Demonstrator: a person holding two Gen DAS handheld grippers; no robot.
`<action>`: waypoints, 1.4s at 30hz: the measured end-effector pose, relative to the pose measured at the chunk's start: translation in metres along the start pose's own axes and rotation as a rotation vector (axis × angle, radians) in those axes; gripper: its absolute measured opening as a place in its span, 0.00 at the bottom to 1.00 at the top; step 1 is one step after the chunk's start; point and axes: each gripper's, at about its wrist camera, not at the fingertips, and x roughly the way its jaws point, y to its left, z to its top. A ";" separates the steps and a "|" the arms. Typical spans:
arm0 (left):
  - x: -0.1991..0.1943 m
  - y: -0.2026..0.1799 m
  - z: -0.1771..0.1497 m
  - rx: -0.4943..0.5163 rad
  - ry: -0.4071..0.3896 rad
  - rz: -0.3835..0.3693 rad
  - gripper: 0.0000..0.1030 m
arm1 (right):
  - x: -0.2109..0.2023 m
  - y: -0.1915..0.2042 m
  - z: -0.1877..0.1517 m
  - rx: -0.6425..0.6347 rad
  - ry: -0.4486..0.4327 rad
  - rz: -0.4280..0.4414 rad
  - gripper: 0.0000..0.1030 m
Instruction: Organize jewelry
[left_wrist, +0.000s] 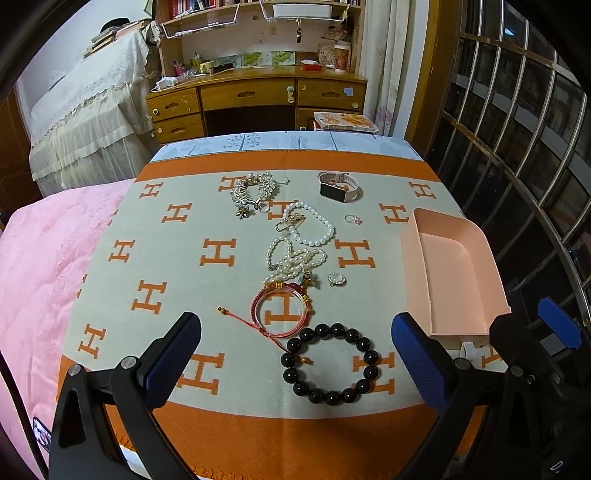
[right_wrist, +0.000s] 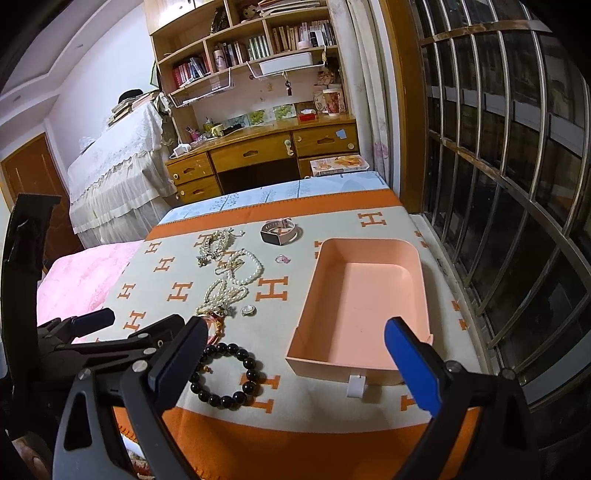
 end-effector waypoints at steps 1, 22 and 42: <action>0.000 0.000 0.000 0.000 -0.001 0.001 0.98 | 0.000 0.000 0.000 -0.001 -0.001 0.000 0.94; 0.007 0.005 -0.005 0.004 0.017 0.011 0.98 | -0.005 0.000 0.000 0.009 0.015 -0.002 0.94; 0.011 0.004 -0.006 0.005 0.038 0.014 0.98 | 0.012 -0.004 -0.003 -0.009 0.025 -0.013 0.94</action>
